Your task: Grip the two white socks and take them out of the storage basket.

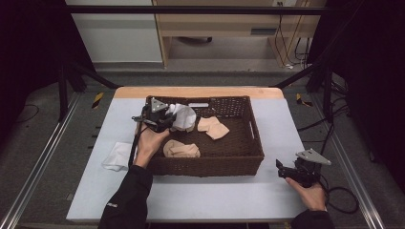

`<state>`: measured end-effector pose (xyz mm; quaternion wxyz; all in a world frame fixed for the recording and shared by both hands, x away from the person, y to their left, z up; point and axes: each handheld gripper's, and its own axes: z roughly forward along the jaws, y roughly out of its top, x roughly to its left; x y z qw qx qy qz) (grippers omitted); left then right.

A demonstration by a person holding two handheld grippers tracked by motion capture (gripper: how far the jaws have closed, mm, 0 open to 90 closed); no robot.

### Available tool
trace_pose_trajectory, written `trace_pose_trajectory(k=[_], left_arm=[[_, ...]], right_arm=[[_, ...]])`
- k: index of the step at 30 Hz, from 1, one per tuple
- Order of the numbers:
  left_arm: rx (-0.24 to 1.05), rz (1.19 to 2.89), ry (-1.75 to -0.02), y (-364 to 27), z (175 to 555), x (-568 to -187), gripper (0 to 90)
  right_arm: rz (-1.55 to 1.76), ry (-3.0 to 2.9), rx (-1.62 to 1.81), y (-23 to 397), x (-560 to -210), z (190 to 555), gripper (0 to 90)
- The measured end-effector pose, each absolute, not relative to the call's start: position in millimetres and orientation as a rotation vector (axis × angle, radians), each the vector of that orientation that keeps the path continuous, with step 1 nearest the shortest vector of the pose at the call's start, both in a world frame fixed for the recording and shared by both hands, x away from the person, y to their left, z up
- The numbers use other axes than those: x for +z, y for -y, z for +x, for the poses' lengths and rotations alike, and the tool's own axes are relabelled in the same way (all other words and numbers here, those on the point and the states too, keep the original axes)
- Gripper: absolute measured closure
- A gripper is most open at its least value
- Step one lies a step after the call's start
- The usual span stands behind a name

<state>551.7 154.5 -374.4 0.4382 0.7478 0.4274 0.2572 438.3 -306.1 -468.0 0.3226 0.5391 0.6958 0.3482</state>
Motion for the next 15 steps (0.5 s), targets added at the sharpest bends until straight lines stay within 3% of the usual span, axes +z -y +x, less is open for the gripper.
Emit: trace_pose_trajectory(k=[10,15], left_arm=[[0.657,1.707,-0.955,-160,524,-336,82.8],[0.655,1.747,-0.965,-162,524,-334,82.7]], right_arm=[[1.416,-1.825,0.915,306,-468,438,6.3],[1.415,-1.828,0.914,306,-468,438,6.3]])
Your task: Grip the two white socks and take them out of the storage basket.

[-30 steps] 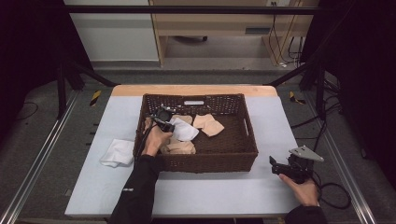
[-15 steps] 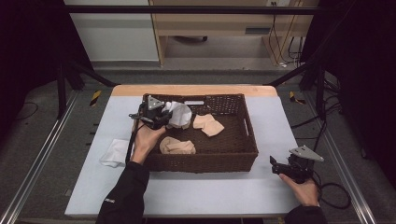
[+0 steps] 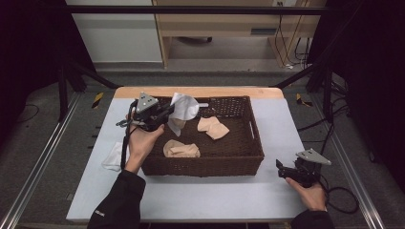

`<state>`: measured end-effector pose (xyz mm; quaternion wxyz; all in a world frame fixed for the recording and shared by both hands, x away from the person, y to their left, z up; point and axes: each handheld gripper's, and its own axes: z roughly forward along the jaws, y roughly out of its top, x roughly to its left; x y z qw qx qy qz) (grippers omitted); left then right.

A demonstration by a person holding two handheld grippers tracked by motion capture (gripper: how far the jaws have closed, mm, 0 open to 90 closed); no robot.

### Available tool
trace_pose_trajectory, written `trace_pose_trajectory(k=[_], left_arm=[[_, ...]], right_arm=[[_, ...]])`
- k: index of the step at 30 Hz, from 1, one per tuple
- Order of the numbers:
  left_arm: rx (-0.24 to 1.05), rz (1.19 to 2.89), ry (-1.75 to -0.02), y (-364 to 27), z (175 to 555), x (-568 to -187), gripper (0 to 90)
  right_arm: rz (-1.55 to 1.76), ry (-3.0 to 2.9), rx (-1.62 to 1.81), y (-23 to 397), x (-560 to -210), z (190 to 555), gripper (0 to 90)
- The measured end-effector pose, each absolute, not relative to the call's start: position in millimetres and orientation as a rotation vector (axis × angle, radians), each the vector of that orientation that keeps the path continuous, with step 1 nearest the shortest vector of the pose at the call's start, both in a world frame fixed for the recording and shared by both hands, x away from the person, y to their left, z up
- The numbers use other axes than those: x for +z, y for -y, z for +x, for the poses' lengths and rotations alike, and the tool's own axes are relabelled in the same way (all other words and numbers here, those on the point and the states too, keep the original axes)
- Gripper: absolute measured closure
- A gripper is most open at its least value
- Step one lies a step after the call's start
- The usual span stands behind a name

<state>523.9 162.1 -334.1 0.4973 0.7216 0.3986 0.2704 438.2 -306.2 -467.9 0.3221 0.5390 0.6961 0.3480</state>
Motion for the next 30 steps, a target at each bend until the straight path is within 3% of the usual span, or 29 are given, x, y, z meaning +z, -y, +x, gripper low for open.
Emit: trace_pose_trajectory(k=[5,9,18,21,22,23,30], left_arm=[[0.566,1.879,-1.021,-154,539,-372,82.4],[0.514,1.908,-1.025,-144,548,-382,81.7],[0.51,2.005,-0.996,-127,562,-413,71.8],[0.529,1.999,-0.987,-129,562,-413,59.9],[0.541,1.959,-0.994,-132,562,-410,59.9],[0.577,1.917,-1.011,-140,561,-405,50.5],[0.606,1.95,-1.179,-160,570,-413,36.5]], right_arm=[[1.416,-1.831,0.912,306,-468,438,6.3],[1.413,-1.836,0.908,306,-469,439,6.3],[1.412,-1.839,0.911,305,-469,438,6.4],[1.414,-1.84,0.912,306,-469,438,6.3],[1.413,-1.84,0.911,306,-469,438,6.3],[1.414,-1.84,0.91,305,-469,439,6.3],[1.416,-1.84,0.906,305,-469,439,6.4]])
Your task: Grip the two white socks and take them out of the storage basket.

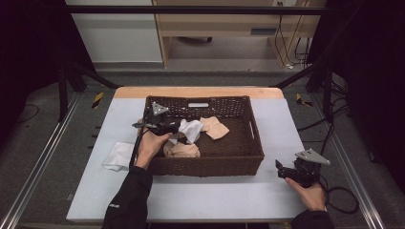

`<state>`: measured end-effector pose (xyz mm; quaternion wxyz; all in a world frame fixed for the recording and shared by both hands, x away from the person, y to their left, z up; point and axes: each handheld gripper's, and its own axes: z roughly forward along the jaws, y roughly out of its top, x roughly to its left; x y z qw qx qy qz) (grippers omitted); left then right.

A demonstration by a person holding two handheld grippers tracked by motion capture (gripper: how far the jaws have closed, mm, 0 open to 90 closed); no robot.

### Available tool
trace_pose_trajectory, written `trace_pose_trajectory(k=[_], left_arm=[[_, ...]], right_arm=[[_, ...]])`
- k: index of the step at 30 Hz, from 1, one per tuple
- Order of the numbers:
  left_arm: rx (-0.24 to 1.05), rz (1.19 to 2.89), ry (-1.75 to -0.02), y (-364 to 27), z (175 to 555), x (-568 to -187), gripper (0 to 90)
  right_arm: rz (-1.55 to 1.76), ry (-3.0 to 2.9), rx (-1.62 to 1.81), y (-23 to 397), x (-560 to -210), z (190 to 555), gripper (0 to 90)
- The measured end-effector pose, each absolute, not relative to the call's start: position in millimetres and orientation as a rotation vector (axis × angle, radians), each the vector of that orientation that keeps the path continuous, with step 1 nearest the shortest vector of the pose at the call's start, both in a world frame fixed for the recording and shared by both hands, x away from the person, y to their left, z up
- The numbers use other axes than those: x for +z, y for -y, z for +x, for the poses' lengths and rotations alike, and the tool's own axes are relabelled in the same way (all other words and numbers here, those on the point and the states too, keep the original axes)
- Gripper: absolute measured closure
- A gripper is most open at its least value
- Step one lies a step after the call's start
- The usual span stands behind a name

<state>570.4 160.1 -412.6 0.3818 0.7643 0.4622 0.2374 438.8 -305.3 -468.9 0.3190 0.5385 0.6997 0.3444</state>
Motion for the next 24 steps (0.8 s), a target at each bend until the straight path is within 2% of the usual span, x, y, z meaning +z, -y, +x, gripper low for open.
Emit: trace_pose_trajectory(k=[4,5,9,15,18,22,24], left_arm=[[0.574,1.968,-1.219,-161,573,-421,34.6],[0.538,2.031,-1.246,-160,573,-427,34.6],[0.512,2.106,-1.293,-158,575,-435,35.4],[0.518,2.194,-1.319,-156,577,-443,40.9],[0.481,2.206,-1.333,-156,577,-443,51.8],[0.455,2.196,-1.356,-158,575,-438,76.7],[0.457,2.19,-1.367,-158,574,-436,81.3]], right_arm=[[1.416,-1.845,0.906,305,-469,439,6.3],[1.415,-1.846,0.905,305,-469,439,6.3],[1.415,-1.845,0.906,305,-469,439,6.3],[1.414,-1.844,0.908,305,-469,439,6.3],[1.413,-1.844,0.913,305,-469,438,6.4],[1.413,-1.842,0.914,306,-468,438,6.4],[1.415,-1.841,0.914,306,-468,438,6.3]])
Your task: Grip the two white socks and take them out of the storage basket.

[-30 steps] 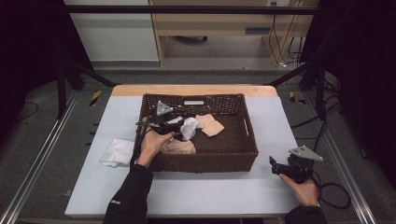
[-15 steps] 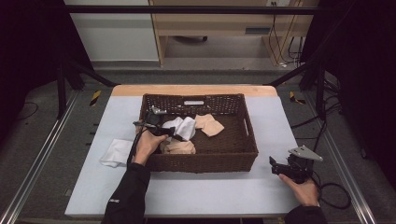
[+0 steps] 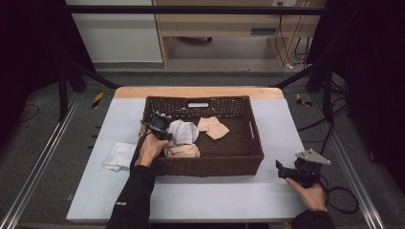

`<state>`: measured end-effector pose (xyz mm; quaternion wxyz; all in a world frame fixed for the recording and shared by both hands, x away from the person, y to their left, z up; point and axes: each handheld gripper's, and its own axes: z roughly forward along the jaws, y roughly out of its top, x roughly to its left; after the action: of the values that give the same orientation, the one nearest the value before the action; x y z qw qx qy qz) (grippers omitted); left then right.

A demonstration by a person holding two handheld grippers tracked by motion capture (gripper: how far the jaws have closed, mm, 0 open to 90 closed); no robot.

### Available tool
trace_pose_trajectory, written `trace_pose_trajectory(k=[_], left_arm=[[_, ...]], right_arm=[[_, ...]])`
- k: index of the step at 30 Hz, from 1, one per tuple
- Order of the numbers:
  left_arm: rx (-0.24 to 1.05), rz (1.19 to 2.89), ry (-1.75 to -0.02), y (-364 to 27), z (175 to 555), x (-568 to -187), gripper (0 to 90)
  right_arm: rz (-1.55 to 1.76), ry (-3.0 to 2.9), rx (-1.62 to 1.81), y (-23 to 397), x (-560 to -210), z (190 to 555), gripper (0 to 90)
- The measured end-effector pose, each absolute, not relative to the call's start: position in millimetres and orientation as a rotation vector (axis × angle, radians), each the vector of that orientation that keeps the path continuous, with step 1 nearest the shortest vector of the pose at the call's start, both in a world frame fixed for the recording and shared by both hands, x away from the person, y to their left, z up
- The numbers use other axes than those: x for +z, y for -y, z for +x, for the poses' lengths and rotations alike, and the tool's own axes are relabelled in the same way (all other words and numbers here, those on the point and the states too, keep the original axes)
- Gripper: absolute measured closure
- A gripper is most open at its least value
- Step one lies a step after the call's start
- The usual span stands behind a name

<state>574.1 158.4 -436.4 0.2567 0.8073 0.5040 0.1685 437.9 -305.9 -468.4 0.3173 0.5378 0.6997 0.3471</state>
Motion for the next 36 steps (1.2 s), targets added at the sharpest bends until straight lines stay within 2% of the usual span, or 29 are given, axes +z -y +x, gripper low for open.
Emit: trace_pose_trajectory(k=[8,16,26,36], left_arm=[[0.551,2.027,-1.258,-162,560,-408,82.3],[0.647,1.785,-1.069,-176,534,-354,82.3],[0.655,1.62,-0.981,-188,512,-315,82.3],[0.681,1.495,-0.942,-225,481,-288,82.3]], right_arm=[[1.415,-1.842,0.908,306,-469,439,6.3],[1.416,-1.842,0.906,306,-469,438,6.3],[1.416,-1.84,0.907,306,-469,438,6.3],[1.418,-1.836,0.905,306,-469,438,6.3]])
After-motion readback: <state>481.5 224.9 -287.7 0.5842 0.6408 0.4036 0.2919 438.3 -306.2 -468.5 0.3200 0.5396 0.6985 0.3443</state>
